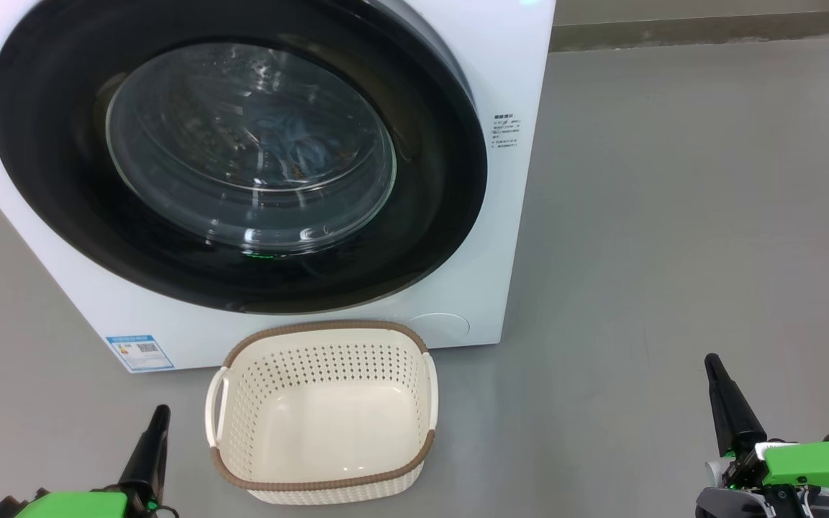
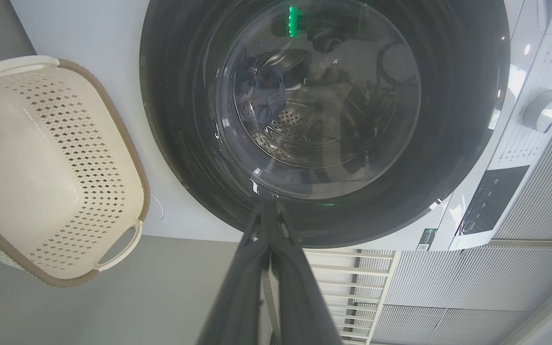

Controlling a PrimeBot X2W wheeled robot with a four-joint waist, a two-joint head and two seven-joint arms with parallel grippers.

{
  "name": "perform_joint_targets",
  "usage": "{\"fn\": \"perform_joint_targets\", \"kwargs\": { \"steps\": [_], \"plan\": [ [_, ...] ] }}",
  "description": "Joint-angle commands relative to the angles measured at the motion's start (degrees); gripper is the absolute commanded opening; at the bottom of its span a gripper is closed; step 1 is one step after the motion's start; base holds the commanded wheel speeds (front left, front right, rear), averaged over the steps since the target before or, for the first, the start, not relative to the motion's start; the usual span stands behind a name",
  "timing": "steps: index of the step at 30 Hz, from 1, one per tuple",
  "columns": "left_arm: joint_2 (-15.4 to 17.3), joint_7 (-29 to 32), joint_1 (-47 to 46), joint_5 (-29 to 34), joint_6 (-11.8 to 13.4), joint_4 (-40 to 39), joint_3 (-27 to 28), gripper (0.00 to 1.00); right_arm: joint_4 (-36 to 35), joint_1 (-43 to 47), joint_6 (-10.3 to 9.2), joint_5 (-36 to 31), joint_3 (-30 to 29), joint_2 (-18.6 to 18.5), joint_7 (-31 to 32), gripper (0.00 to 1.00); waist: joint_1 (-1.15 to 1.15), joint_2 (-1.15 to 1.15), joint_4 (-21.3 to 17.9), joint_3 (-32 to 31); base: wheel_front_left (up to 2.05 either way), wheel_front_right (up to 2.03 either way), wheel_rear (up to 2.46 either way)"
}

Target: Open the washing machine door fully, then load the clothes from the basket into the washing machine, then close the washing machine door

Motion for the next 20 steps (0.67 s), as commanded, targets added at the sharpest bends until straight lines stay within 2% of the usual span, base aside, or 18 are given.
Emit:
{"fn": "perform_joint_targets", "kwargs": {
  "steps": [1,20],
  "plan": [
    [0.73,0.36,-2.45,-0.40,-0.17,-1.07,2.01,0.00,-1.76,-0.45,0.09,0.58,1.23,-0.16,0.49,0.00,0.00,0.00,0.00,0.00,0.00,0.00,0.00],
    [0.72,0.38,-2.46,-0.38,-0.17,-1.07,2.03,0.00,-1.76,-0.45,0.09,0.57,1.23,-0.15,0.49,0.00,0.00,0.00,0.00,0.00,0.00,0.00,0.00]
  ]
}}
